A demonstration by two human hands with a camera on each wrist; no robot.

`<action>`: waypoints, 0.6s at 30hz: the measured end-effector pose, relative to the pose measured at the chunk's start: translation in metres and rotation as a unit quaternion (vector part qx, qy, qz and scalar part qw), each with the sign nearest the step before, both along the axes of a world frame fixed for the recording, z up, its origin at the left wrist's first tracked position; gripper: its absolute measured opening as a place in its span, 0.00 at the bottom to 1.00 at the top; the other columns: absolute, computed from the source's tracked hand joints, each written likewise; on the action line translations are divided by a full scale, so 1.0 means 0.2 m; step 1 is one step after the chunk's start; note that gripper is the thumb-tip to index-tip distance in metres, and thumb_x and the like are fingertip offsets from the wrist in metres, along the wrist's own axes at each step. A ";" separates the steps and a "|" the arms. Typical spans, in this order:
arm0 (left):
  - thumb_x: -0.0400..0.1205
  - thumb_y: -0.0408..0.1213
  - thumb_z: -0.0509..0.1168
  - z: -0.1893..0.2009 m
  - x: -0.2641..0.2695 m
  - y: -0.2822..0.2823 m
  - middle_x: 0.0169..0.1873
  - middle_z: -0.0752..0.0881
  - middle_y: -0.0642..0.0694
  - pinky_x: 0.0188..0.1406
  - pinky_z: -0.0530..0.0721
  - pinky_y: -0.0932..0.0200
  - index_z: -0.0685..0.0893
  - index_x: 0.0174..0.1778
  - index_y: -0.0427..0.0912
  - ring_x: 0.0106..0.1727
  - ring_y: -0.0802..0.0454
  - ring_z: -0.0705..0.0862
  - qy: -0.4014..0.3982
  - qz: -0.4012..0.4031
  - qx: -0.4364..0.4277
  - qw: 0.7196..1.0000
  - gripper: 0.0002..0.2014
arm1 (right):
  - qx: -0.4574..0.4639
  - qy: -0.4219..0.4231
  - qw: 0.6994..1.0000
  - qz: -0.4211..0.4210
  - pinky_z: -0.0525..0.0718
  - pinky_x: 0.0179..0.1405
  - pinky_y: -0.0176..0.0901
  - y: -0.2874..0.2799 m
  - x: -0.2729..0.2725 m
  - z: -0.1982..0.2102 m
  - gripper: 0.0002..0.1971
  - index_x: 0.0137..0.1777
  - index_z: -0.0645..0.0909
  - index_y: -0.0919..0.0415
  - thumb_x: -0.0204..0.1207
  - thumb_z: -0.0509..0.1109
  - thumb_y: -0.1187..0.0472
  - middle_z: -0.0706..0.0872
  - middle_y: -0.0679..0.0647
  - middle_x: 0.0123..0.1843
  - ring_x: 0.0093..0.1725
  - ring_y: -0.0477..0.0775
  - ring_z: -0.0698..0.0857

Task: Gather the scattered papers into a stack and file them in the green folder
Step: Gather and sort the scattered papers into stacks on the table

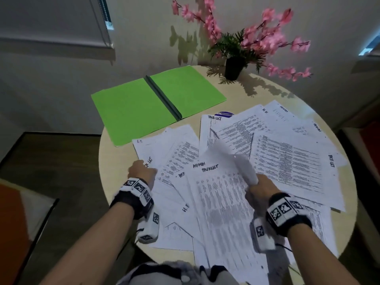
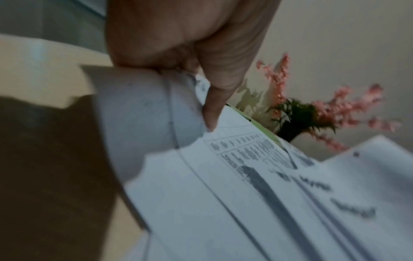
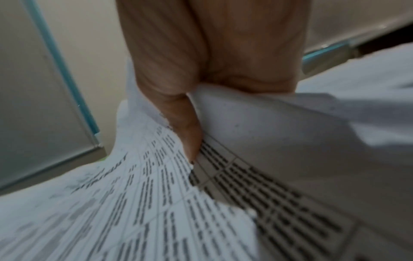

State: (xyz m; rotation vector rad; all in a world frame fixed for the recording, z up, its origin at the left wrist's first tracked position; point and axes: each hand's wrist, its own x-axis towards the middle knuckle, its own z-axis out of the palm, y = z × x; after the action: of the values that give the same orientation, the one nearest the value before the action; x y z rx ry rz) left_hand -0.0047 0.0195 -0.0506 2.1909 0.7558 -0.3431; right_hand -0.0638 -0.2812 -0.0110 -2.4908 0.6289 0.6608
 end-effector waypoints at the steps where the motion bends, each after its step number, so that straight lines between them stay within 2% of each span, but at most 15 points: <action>1: 0.74 0.39 0.71 -0.01 -0.01 0.00 0.73 0.73 0.32 0.72 0.74 0.46 0.73 0.72 0.32 0.73 0.35 0.74 -0.027 0.041 -0.072 0.996 0.30 | 0.024 -0.008 1.000 -0.017 0.72 0.27 0.36 -0.01 -0.01 -0.04 0.06 0.34 0.73 0.64 0.71 0.64 0.71 0.79 0.57 0.29 0.29 0.56 0.76; 2: 0.74 0.41 0.71 -0.03 -0.01 0.01 0.72 0.76 0.33 0.72 0.74 0.45 0.74 0.71 0.33 0.71 0.37 0.75 -0.065 0.086 -0.135 0.985 0.31 | 0.061 -0.021 0.997 -0.048 0.75 0.31 0.40 -0.01 -0.02 -0.07 0.03 0.38 0.75 0.65 0.71 0.64 0.72 0.78 0.57 0.29 0.30 0.56 0.77; 3: 0.72 0.48 0.72 -0.03 -0.02 0.02 0.67 0.80 0.34 0.69 0.76 0.45 0.78 0.67 0.34 0.67 0.38 0.79 -0.086 0.129 -0.197 0.968 0.31 | 0.098 -0.042 0.990 -0.088 0.78 0.35 0.44 -0.03 -0.02 -0.09 0.03 0.43 0.76 0.66 0.72 0.65 0.72 0.78 0.58 0.30 0.32 0.57 0.78; 5: 0.58 0.69 0.72 -0.05 -0.03 0.03 0.55 0.84 0.38 0.62 0.79 0.45 0.82 0.55 0.41 0.57 0.40 0.83 -0.120 0.182 -0.357 0.908 0.39 | 0.140 -0.080 0.972 -0.171 0.79 0.38 0.48 -0.06 -0.03 -0.13 0.04 0.43 0.74 0.65 0.72 0.66 0.73 0.76 0.58 0.29 0.34 0.59 0.78; 6: 0.54 0.73 0.69 -0.04 -0.05 0.04 0.55 0.86 0.38 0.62 0.79 0.43 0.83 0.54 0.42 0.56 0.40 0.86 -0.111 0.178 -0.451 0.868 0.42 | 0.142 -0.092 0.965 -0.199 0.78 0.38 0.48 -0.06 -0.03 -0.15 0.06 0.40 0.73 0.64 0.72 0.67 0.73 0.75 0.58 0.28 0.34 0.60 0.77; 8: 0.61 0.67 0.67 0.00 -0.11 0.01 0.54 0.90 0.41 0.63 0.81 0.42 0.83 0.58 0.42 0.56 0.45 0.89 -0.108 0.139 -0.576 0.798 0.37 | 0.147 -0.110 0.953 -0.239 0.76 0.40 0.49 -0.07 -0.03 -0.17 0.12 0.32 0.70 0.60 0.72 0.68 0.73 0.73 0.58 0.27 0.36 0.60 0.77; 9: 0.61 0.62 0.71 0.03 -0.14 -0.01 0.54 0.91 0.40 0.62 0.82 0.42 0.83 0.60 0.41 0.56 0.45 0.89 -0.099 0.109 -0.582 0.800 0.36 | 0.155 -0.120 0.947 -0.256 0.75 0.41 0.49 -0.07 -0.03 -0.18 0.13 0.31 0.69 0.59 0.71 0.68 0.73 0.72 0.58 0.27 0.37 0.61 0.76; 10: 0.59 0.58 0.76 0.04 -0.16 -0.05 0.58 0.89 0.37 0.65 0.81 0.40 0.82 0.62 0.38 0.60 0.42 0.87 -0.082 0.083 -0.554 0.825 0.39 | 0.162 -0.130 0.942 -0.265 0.74 0.43 0.49 -0.06 -0.03 -0.18 0.12 0.33 0.70 0.59 0.72 0.68 0.72 0.74 0.58 0.29 0.40 0.61 0.76; 12: 0.57 0.53 0.82 0.02 -0.19 -0.11 0.69 0.78 0.30 0.72 0.71 0.35 0.74 0.70 0.32 0.70 0.31 0.77 -0.027 0.073 -0.421 0.904 0.49 | 0.178 -0.136 0.938 -0.266 0.74 0.47 0.48 -0.03 -0.03 -0.17 0.06 0.45 0.74 0.63 0.73 0.68 0.72 0.78 0.60 0.39 0.46 0.61 0.77; 13: 0.62 0.51 0.80 0.02 -0.18 -0.14 0.73 0.75 0.31 0.74 0.70 0.38 0.70 0.73 0.31 0.72 0.30 0.75 -0.013 0.078 -0.353 0.932 0.47 | 0.183 -0.131 0.939 -0.259 0.73 0.48 0.48 -0.02 -0.03 -0.17 0.08 0.50 0.73 0.65 0.74 0.68 0.72 0.78 0.61 0.41 0.48 0.60 0.77; 14: 0.71 0.46 0.75 0.04 -0.17 -0.15 0.74 0.73 0.32 0.73 0.72 0.43 0.67 0.75 0.31 0.72 0.32 0.75 -0.016 0.084 -0.288 0.954 0.40 | 0.188 -0.127 0.942 -0.249 0.73 0.48 0.47 -0.01 -0.03 -0.16 0.08 0.51 0.73 0.66 0.75 0.67 0.71 0.78 0.60 0.40 0.48 0.60 0.77; 16: 0.80 0.36 0.64 0.12 -0.10 -0.16 0.70 0.78 0.34 0.61 0.78 0.53 0.72 0.71 0.30 0.67 0.38 0.80 -0.080 0.117 -0.204 0.969 0.24 | 0.186 -0.112 0.949 -0.229 0.73 0.46 0.47 0.00 -0.04 -0.14 0.05 0.43 0.72 0.68 0.75 0.67 0.71 0.76 0.58 0.32 0.45 0.60 0.77; 18: 0.82 0.33 0.60 0.31 -0.02 -0.13 0.58 0.84 0.37 0.44 0.75 0.55 0.80 0.63 0.28 0.57 0.41 0.83 -0.154 0.104 -0.143 0.972 0.16 | 0.173 -0.097 0.956 -0.218 0.71 0.45 0.46 -0.01 -0.04 -0.13 0.12 0.33 0.70 0.64 0.76 0.66 0.70 0.72 0.57 0.29 0.42 0.58 0.75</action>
State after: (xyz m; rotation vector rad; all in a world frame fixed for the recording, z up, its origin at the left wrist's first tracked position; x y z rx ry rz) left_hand -0.0085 -0.0068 0.0105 1.8184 0.7048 -0.0029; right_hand -0.0728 -0.2828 -0.0364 -1.9709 0.8679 0.3195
